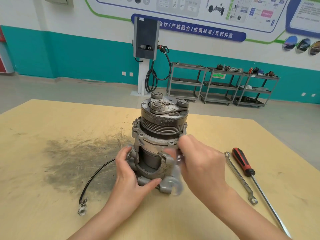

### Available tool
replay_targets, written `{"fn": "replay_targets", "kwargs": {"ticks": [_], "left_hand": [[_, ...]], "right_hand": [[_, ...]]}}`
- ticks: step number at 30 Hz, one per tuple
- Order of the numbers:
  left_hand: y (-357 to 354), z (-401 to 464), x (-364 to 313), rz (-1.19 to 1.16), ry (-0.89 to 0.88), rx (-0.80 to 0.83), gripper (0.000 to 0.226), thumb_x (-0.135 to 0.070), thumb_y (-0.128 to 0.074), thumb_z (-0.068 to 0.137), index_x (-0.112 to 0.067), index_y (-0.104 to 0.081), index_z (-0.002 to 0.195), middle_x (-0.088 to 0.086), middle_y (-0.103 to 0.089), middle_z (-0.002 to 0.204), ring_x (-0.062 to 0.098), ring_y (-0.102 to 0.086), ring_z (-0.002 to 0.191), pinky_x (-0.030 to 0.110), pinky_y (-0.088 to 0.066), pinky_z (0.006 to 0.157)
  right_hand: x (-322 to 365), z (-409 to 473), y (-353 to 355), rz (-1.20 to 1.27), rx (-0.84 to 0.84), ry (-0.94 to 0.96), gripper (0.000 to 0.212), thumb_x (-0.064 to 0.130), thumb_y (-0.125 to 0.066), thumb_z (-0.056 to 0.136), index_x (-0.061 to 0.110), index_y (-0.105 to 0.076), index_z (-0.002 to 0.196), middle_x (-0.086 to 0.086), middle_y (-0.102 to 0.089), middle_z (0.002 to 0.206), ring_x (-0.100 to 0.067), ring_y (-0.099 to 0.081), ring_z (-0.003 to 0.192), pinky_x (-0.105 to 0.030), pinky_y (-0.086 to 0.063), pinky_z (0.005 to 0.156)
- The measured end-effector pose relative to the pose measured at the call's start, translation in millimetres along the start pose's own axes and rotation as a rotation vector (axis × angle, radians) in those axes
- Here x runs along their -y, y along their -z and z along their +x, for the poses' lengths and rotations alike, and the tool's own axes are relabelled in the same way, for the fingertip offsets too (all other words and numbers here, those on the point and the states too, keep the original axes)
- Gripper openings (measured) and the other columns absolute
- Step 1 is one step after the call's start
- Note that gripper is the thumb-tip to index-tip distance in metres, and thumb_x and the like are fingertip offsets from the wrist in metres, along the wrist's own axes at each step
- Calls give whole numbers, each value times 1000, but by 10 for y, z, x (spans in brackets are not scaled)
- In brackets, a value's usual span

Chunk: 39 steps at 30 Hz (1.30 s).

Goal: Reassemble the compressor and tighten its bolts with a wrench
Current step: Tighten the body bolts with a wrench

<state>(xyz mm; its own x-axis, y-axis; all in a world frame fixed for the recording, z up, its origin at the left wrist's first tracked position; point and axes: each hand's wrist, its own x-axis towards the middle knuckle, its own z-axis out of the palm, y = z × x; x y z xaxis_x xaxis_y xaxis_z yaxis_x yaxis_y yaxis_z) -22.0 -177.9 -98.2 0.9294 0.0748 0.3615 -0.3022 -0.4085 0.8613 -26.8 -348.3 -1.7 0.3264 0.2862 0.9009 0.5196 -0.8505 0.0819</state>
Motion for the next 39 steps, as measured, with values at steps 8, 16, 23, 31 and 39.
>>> {"fn": "replay_targets", "kwargs": {"ticks": [8, 16, 23, 31, 39], "left_hand": [[-8, 7, 1, -25, -18, -9, 108, -35, -88, 62, -44, -7, 133, 2, -25, 148, 13, -32, 136, 38, -30, 115], [0, 2, 13, 12, -37, -6, 109, -39, -86, 64, -59, 2, 124, -2, -21, 149, 14, -28, 140, 36, -26, 118], [-2, 13, 28, 6, -40, -1, 107, -43, -86, 62, -67, 1, 119, -8, -19, 148, 10, -28, 138, 29, -25, 116], [-8, 7, 44, 7, -50, -13, 108, -39, -87, 63, -65, 1, 121, -12, -20, 143, 5, -26, 136, 20, -21, 113], [-10, 9, 59, 4, -64, -12, 105, -42, -85, 64, -63, -1, 123, -17, -17, 142, 5, -24, 138, 25, -22, 115]], "right_hand": [[95, 103, 77, 91, -81, 106, 39, 28, -48, 103, 14, -56, 68, 1, -49, 60, -18, -46, 50, -29, -39, 42], [-508, 389, 93, 1248, -49, -1062, 41, 34, -29, 107, 14, -47, 76, 1, -38, 49, -12, -32, 41, -20, -23, 39], [-684, 333, -187, 1562, 242, -1381, 41, 37, -28, 106, 15, -44, 75, 3, -31, 43, -8, -25, 33, -20, -13, 39], [-660, 409, -251, 1595, 400, -1347, 40, 31, -29, 105, 14, -44, 73, 3, -32, 40, -8, -24, 31, -23, -10, 40], [-650, 442, -293, 1509, 447, -1253, 40, 29, -31, 106, 14, -44, 71, 3, -32, 42, -8, -23, 33, -23, -9, 41]]}}
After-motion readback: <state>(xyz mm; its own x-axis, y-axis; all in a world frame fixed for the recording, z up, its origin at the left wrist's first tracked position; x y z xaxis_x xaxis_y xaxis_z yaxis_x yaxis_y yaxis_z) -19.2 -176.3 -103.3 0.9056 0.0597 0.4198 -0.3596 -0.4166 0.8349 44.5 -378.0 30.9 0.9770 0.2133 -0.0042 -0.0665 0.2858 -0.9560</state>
